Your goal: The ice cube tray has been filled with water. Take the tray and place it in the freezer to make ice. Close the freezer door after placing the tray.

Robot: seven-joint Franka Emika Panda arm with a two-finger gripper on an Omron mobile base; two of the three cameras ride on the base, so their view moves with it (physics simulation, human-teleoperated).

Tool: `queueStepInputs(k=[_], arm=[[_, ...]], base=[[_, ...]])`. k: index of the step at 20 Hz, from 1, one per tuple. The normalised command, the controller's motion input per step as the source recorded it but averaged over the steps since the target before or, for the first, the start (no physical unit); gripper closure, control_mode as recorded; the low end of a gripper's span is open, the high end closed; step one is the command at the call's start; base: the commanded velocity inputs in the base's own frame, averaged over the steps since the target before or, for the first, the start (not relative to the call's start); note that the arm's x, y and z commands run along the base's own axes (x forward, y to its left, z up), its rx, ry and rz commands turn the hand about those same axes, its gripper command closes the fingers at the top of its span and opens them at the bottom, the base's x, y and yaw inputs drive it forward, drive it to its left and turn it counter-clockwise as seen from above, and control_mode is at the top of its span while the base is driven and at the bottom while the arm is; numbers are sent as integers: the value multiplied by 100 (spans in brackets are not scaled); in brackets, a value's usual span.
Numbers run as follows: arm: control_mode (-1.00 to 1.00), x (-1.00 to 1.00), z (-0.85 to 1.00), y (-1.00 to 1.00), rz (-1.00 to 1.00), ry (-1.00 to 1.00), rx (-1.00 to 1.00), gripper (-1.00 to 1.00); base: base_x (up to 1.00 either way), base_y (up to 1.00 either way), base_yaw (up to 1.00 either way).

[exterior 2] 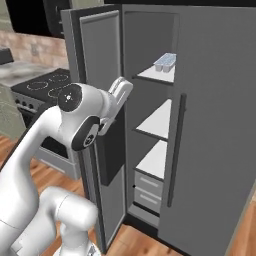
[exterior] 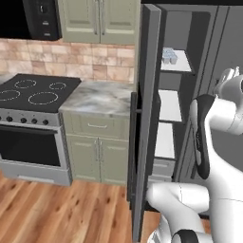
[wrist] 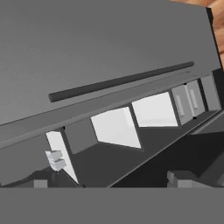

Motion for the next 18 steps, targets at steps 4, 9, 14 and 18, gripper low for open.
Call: queueStepInputs(k=[4,9,14,18], arm=[[100,0,0,0,0,0,0,-100],[100,0,0,0,0,0,0,-100],[100,0,0,0,0,0,0,-100],[-100,0,0,3,-3,0,-1,-100]], base=[[-10,0,-18],[-8,0,-20],[-5,0,-19],[0,4,-14]])
